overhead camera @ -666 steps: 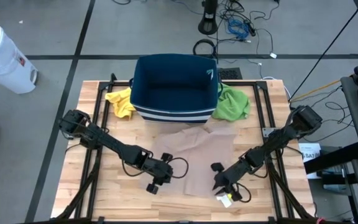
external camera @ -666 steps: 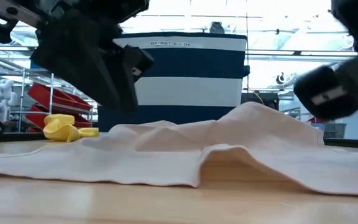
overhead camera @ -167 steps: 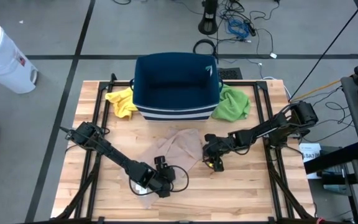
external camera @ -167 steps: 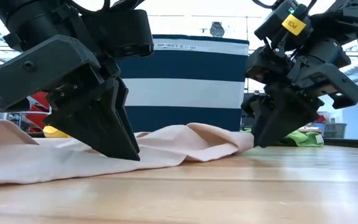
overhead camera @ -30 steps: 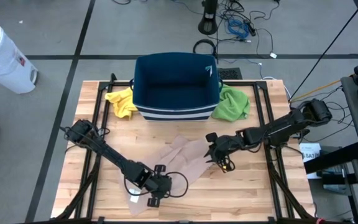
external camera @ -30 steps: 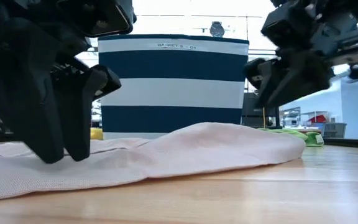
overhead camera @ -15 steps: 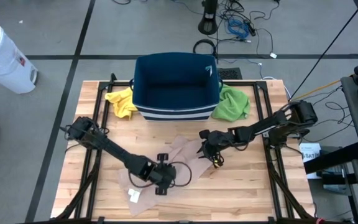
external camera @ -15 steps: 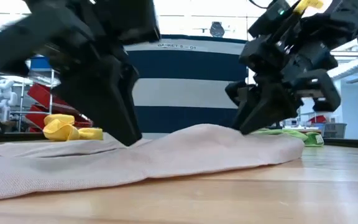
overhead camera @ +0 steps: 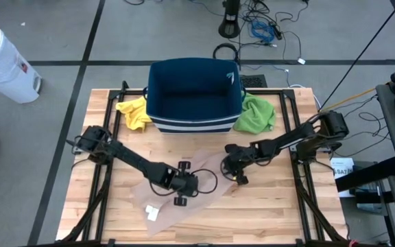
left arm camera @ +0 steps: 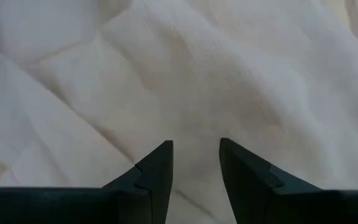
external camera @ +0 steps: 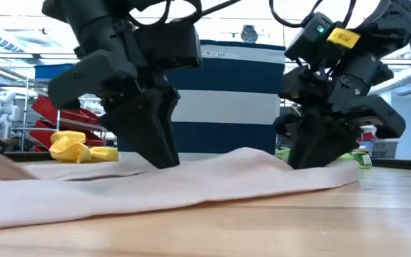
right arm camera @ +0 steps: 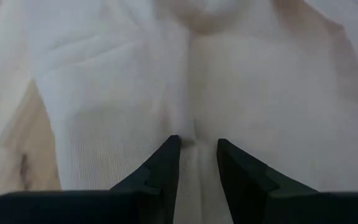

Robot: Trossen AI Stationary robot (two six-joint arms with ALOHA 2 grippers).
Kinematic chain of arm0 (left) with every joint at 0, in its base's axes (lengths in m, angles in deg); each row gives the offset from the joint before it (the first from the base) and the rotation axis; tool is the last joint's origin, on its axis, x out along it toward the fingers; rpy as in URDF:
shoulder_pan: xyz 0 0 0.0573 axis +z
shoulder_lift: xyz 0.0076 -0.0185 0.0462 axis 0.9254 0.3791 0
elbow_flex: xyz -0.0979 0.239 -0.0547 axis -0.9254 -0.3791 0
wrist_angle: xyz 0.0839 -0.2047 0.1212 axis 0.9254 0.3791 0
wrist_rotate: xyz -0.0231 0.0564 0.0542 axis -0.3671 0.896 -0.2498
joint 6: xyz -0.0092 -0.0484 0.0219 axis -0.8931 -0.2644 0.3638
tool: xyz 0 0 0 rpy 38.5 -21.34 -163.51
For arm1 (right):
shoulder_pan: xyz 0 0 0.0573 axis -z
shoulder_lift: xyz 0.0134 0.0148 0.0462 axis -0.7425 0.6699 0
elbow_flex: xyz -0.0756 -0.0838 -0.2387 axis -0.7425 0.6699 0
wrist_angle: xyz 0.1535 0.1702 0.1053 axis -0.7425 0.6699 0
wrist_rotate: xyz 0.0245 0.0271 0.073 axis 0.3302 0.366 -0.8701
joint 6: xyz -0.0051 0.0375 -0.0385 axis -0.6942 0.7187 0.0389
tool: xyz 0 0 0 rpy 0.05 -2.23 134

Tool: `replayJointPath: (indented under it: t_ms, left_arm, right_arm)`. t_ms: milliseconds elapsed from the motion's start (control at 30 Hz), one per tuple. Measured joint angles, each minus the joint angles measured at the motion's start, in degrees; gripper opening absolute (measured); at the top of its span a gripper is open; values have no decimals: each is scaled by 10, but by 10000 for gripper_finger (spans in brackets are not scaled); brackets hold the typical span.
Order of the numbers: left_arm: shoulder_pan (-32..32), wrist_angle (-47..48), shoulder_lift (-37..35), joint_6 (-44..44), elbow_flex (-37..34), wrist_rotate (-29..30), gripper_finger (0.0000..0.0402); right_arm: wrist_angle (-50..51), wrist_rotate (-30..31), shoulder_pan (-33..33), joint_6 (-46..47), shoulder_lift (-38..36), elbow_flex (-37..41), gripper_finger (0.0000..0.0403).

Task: Fold towel
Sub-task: Fold the brown towel

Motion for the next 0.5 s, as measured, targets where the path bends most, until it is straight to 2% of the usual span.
replayJointPath:
  t_ms: [233,500]
  left_arm:
    - [39,-13,0,47,0,-1,138]
    - [75,-34,0,86,0,-10,138]
  right_arm:
    - [72,4,-19,102,-58,3,100]
    - [91,4,-78,147,-60,3,100]
